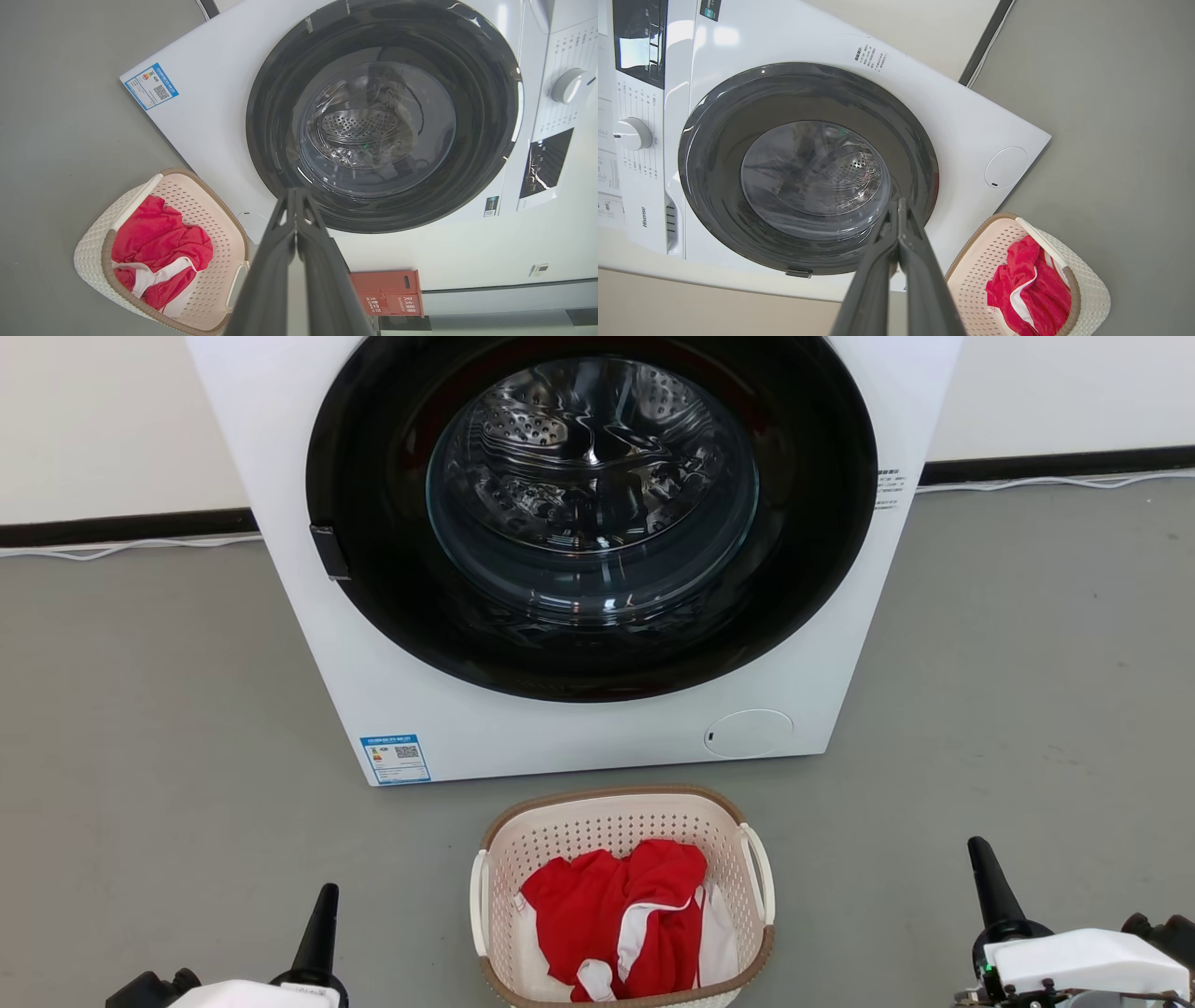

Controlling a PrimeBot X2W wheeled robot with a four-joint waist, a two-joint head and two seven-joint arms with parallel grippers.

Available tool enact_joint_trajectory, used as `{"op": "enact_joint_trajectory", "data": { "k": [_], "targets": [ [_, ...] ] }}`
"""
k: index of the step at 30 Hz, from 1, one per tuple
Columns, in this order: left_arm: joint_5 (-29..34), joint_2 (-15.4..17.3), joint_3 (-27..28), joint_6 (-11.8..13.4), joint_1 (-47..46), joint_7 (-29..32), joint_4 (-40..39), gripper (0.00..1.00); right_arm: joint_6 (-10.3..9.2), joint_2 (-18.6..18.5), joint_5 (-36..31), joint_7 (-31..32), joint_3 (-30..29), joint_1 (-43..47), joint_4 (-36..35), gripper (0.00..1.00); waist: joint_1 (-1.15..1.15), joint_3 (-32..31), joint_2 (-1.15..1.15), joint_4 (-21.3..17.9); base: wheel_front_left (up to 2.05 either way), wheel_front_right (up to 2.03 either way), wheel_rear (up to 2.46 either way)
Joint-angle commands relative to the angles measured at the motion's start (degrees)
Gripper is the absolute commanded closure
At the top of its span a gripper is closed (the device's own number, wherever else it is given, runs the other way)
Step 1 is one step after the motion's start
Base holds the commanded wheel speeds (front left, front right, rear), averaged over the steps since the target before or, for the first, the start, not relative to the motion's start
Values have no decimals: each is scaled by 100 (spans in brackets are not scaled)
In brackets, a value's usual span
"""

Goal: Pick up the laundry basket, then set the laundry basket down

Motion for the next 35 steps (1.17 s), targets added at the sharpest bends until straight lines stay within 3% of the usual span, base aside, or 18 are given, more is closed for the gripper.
{"op": "enact_joint_trajectory", "data": {
  "k": [1,35],
  "targets": [
    [-156,49,154,-55,-346,60,-162,100,3,-29,195,66,84,-292,-196,100,0,3,0,3,0,0,0],
    [-1948,40,375,-226,-752,614,-274,100,0,4,2542,513,11,-457,-400,100,0,75,0,69,0,0,0]
  ]
}}
